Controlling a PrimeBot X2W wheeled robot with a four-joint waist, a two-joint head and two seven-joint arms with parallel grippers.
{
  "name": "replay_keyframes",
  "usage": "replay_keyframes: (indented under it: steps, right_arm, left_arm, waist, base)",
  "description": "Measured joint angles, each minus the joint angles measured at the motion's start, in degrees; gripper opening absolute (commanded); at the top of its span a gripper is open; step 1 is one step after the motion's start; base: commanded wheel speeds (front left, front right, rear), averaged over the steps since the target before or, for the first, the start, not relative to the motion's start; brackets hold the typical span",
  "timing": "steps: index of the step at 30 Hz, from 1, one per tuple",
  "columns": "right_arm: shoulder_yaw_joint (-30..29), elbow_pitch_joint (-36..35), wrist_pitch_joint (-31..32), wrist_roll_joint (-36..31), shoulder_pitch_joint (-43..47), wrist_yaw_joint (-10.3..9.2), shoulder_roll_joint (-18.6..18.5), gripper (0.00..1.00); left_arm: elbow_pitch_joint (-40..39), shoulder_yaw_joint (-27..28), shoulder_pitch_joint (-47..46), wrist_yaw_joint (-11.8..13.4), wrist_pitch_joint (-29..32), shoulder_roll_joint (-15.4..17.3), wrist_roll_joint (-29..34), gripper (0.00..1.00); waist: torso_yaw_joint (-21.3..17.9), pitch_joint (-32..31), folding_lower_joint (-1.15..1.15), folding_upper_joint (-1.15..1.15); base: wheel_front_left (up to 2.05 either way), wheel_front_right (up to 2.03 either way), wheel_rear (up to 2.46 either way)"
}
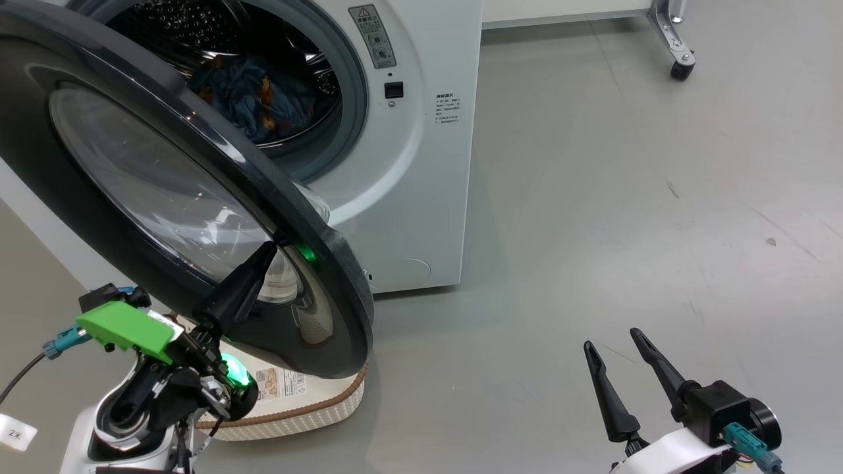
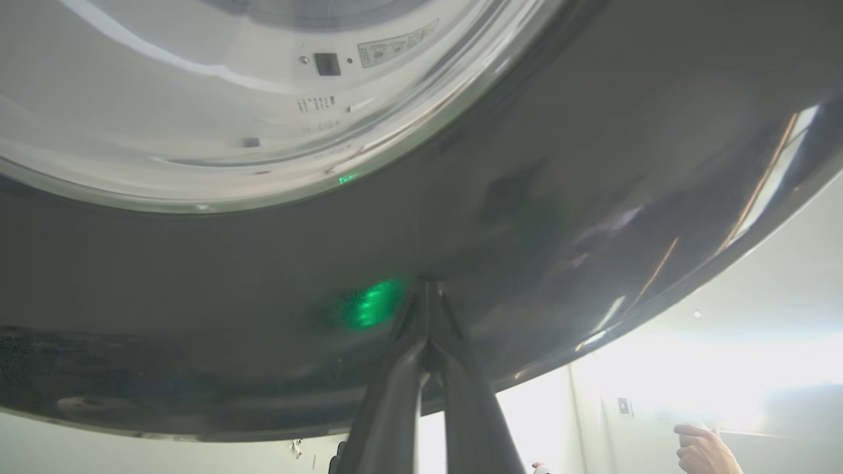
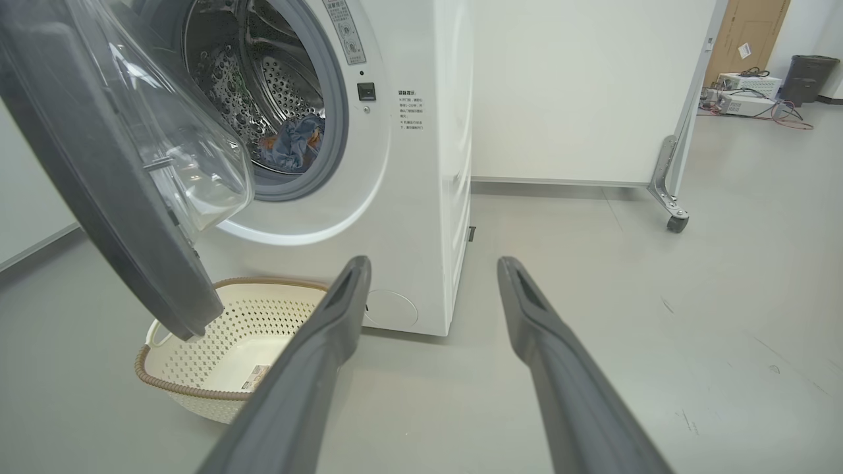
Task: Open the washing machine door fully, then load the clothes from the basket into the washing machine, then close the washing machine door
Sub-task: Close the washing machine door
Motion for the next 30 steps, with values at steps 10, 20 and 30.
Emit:
replay_keyframes:
  steps: [10, 20, 30]
  right_arm:
    - [-0.6, -0.6, 0.0, 0.0, 0.0, -0.01, 0.3, 1.00]
    - [-3.7, -1.7, 0.0, -0.1, -0.1, 0.00, 0.8, 1.00]
    - [-5.2, -2.1, 0.0, -1.0, -0.3, -0.01, 0.7, 1.00]
  left_arm:
    - [-1.2, -0.6, 0.7, -2.6, -9.4, 4.2, 20.5, 1.00]
    - [-6.3, -1.5, 8.0, -4.5, -34.1, 17.7, 54.0, 1.00]
    - [-3.4, -8.7, 16.8, -2.9, -45.9, 15.1, 73.7, 1.00]
  waist:
    - [-0.3, 1.3, 0.00, 0.00]
    - [-0.3, 3.4, 0.00, 0.00]
    - [-0.3, 3.8, 0.00, 0.00]
  base:
    - [0.00, 0.00, 0.00]
    - [0.00, 0.00, 0.00]
    - [0.00, 0.00, 0.00]
